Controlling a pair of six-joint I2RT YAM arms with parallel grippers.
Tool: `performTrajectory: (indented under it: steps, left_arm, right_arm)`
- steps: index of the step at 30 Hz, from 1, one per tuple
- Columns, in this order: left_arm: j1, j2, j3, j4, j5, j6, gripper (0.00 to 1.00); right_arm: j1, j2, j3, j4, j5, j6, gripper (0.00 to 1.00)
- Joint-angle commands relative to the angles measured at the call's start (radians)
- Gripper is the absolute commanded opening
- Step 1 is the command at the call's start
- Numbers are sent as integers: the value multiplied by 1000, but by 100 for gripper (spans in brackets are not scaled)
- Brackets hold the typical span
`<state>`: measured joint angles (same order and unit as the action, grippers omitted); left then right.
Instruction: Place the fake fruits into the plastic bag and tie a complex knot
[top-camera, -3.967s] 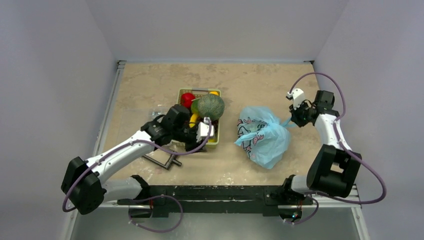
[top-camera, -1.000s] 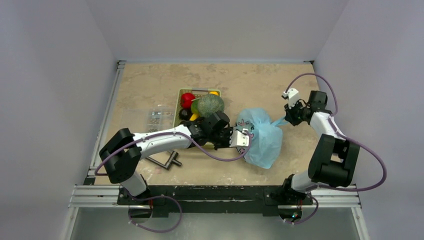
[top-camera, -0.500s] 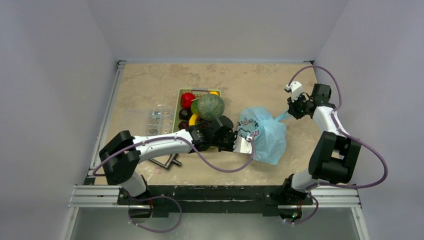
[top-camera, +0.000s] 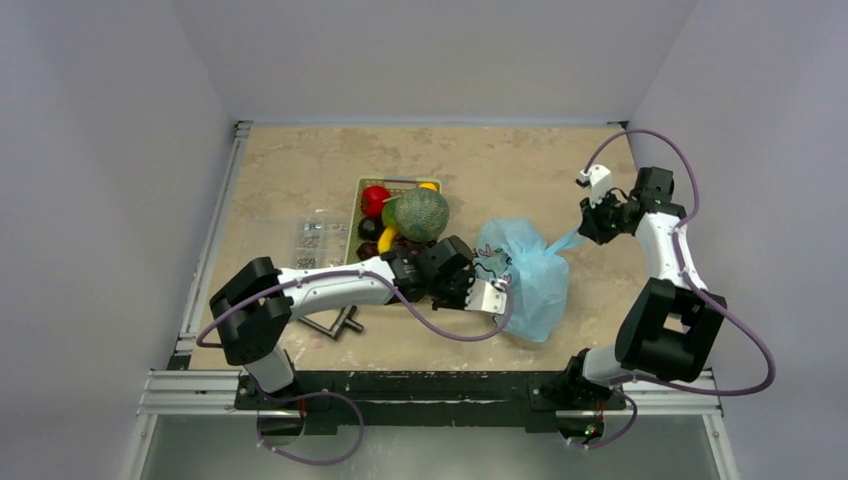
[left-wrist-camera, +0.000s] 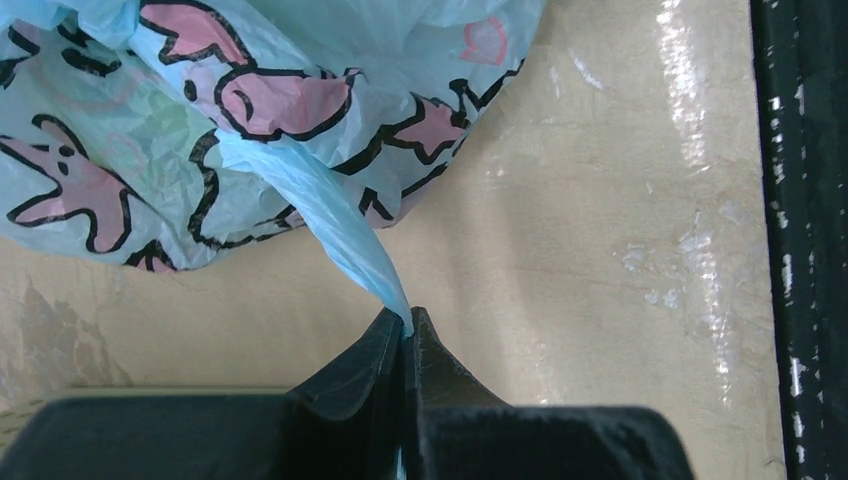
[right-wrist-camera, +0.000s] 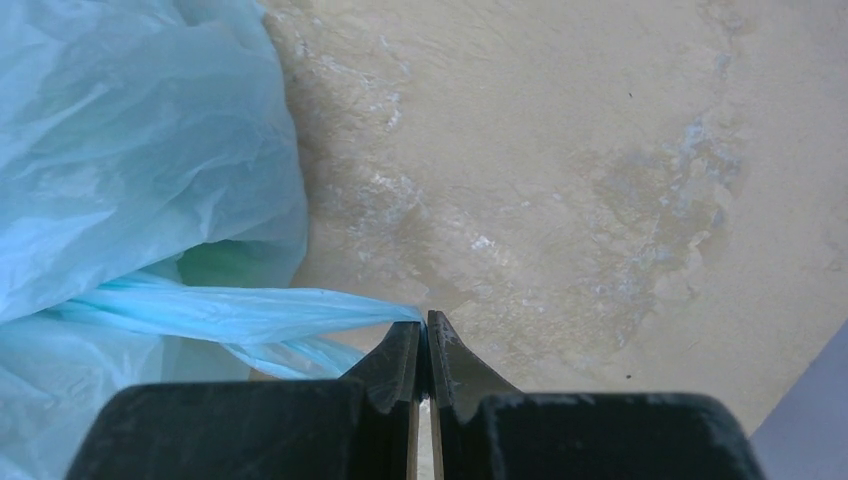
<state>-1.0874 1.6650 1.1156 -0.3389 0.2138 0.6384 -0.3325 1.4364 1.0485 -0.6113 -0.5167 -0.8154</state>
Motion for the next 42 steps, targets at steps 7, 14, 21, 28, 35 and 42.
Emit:
performTrajectory:
  steps: [7, 14, 21, 28, 35, 42]
  left_arm:
    - [113, -97, 152, -342, 71, -48, 53]
    - [148, -203, 284, -409, 238, -175, 75]
    - [255, -340, 391, -392, 289, -344, 100]
    - [598, -201, 730, -681, 346, -552, 100]
    - [1007, -192, 687, -772, 459, -659, 100]
    - [1175, -379, 327, -624, 353, -685, 100]
  right_arm:
    - [-31, 29, 268, -381, -194, -160, 44]
    - [-31, -5, 440, -426, -311, -15, 77]
    - [67, -42, 524, -162, -314, 404, 99]
    - [338, -17, 558, 40, -123, 691, 99]
    - [384, -79, 381, 58, 47, 643, 99]
    - [382, -157, 252, 72, 102, 644, 99]
